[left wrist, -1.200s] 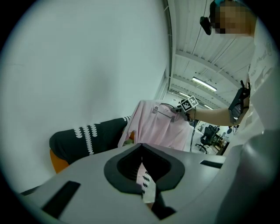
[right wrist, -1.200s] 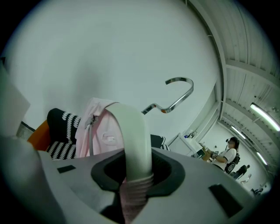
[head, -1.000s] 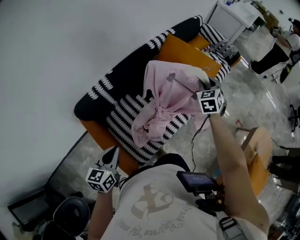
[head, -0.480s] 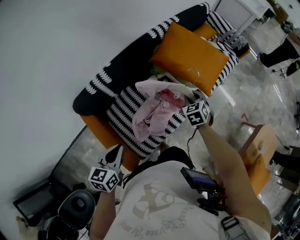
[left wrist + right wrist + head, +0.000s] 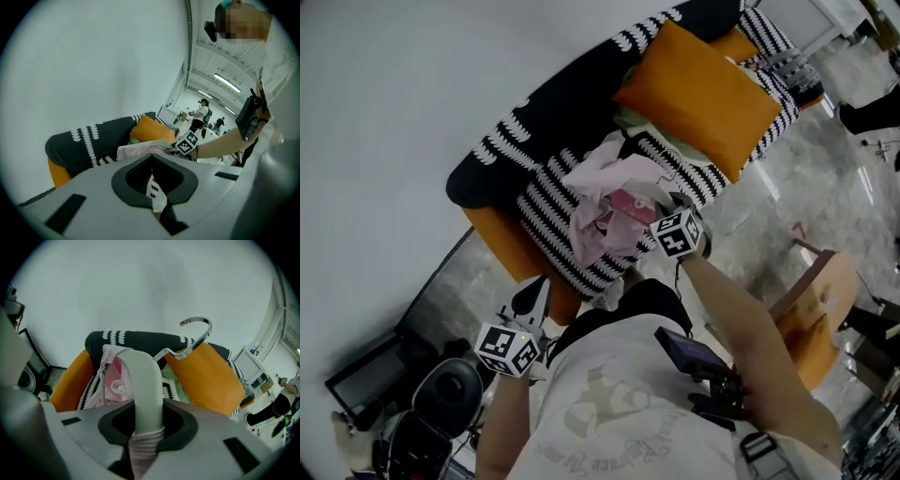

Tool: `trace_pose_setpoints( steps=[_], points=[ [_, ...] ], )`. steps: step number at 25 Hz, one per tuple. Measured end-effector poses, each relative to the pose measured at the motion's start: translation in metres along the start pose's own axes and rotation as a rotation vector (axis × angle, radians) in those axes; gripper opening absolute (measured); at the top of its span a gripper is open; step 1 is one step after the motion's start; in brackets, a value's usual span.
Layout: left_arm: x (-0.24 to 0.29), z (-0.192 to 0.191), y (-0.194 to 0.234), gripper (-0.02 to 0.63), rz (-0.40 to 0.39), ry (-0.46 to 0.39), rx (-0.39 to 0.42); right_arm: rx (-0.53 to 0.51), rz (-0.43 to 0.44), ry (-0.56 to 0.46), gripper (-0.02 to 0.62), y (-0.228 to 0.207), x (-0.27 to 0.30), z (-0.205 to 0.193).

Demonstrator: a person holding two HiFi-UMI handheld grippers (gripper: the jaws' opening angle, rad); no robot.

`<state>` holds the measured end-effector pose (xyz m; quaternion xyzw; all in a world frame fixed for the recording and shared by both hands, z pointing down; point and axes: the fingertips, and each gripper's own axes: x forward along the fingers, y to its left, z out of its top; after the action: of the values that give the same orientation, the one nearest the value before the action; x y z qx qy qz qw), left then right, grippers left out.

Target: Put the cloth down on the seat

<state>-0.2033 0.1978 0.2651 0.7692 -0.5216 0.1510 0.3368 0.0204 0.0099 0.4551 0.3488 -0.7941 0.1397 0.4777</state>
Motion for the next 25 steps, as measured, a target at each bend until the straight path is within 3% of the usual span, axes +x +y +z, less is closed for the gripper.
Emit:
trace_pose_setpoints(
  steps=[15,25],
  points=[
    [0.029,-0.015,0.006,0.011,0.026,0.089,-0.038,0.061,0.106,0.114,0.105,0.011,0.089,-0.053],
    [0.069,-0.021,0.005,0.011,0.002,0.156,-0.05,0.106,0.094,0.166,0.106,-0.013,0.154,-0.074]
  ],
)
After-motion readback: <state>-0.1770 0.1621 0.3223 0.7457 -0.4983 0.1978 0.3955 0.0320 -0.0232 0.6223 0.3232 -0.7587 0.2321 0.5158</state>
